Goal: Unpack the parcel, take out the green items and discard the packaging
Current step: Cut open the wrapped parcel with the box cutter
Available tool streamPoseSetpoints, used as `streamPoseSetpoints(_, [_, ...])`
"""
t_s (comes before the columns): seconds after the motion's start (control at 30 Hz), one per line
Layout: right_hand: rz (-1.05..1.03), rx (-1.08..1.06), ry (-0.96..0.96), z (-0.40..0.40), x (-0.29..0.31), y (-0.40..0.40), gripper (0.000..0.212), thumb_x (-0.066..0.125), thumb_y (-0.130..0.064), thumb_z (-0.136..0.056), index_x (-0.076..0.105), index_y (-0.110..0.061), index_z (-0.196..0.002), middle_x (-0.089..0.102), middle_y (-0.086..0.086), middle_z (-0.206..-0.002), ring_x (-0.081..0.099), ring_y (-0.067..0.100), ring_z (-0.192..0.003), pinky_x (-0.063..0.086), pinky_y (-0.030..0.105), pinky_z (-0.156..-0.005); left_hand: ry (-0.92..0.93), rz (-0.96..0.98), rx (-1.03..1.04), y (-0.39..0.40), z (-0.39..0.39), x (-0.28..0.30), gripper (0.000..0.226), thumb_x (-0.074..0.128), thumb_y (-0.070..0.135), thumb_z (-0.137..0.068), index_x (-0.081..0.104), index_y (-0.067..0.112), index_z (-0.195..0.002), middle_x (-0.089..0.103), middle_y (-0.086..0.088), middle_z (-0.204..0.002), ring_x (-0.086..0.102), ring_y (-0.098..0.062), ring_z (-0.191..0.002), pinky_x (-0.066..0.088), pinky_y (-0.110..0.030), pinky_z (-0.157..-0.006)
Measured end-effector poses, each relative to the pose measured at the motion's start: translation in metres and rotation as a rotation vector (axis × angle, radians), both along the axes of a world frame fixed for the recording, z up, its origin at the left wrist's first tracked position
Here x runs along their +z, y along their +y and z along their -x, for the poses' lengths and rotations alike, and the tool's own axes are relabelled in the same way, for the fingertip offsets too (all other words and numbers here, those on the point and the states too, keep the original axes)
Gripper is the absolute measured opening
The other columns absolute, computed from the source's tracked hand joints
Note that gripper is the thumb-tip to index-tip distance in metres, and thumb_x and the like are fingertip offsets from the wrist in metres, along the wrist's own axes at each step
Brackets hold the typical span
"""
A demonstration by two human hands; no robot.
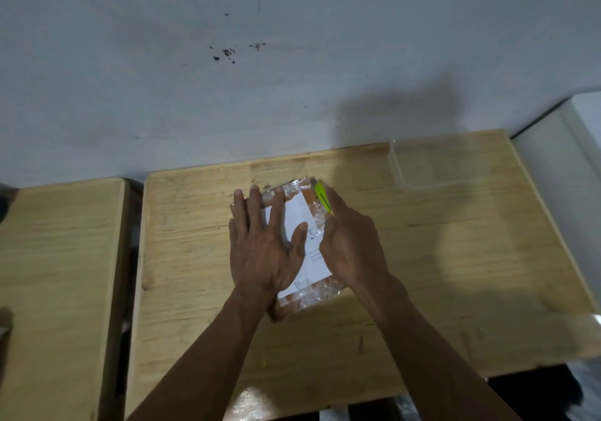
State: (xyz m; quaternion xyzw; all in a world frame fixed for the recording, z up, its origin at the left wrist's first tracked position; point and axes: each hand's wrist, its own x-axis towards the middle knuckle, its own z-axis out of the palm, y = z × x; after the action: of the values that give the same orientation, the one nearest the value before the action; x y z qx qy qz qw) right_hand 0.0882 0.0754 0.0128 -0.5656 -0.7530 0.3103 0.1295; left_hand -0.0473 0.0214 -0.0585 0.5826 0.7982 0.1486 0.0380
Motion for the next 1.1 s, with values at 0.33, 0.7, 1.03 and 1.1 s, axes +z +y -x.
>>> streamPoseSetpoints(0.33, [0.025, 0.024, -0.069, 0.003, -0.002, 0.0, 0.084, 0.063, -0.01, -0.087, 0.016, -0.033, -0.152, 0.063, 0.003, -0.09, 0.062, 0.019, -0.079, 0.055, 0.035, -0.07, -0.009, -0.003, 0.012, -0.001, -0.001, -0.001, 0.072, 0.04, 0.061, -0.097, 0.037, 0.018, -0.154, 0.024, -0.022, -0.163, 0.004, -0.04, -0.154, 0.023, -0.058, -0.12])
streamPoseSetpoints(0.7, [0.112, 0.081, -0.222, -0.001, 0.016, 0.004, 0.069, 0.054, -0.012, -0.087, 0.025, -0.024, -0.148, 0.064, 0.011, -0.099, 0.064, 0.03, -0.089, 0.052, 0.037, -0.075, -0.039, 0.021, 0.042, -0.001, -0.004, -0.002, 0.072, 0.041, 0.062, -0.097, 0.035, 0.021, -0.155, 0.021, -0.019, -0.165, 0.0, -0.037, -0.155, 0.024, -0.059, -0.119])
streamPoseSetpoints(1.03, [0.117, 0.104, -0.228, -0.01, 0.032, -0.005, 0.067, 0.051, -0.009, -0.086, 0.029, -0.021, -0.148, 0.063, 0.015, -0.103, 0.064, 0.034, -0.094, 0.049, 0.034, -0.075, -0.033, 0.048, 0.047, -0.001, -0.005, -0.001, 0.074, 0.036, 0.065, -0.096, 0.031, 0.022, -0.157, 0.018, -0.018, -0.166, -0.002, -0.038, -0.155, 0.02, -0.057, -0.122])
streamPoseSetpoints(1.1, [0.121, 0.099, -0.22, -0.008, 0.032, -0.007, 0.065, 0.05, -0.008, -0.086, 0.03, -0.019, -0.147, 0.064, 0.016, -0.103, 0.064, 0.034, -0.094, 0.051, 0.034, -0.077, -0.04, 0.059, 0.048, -0.001, -0.004, -0.001, 0.074, 0.036, 0.065, -0.096, 0.03, 0.023, -0.157, 0.016, -0.017, -0.166, -0.004, -0.037, -0.155, 0.019, -0.056, -0.122])
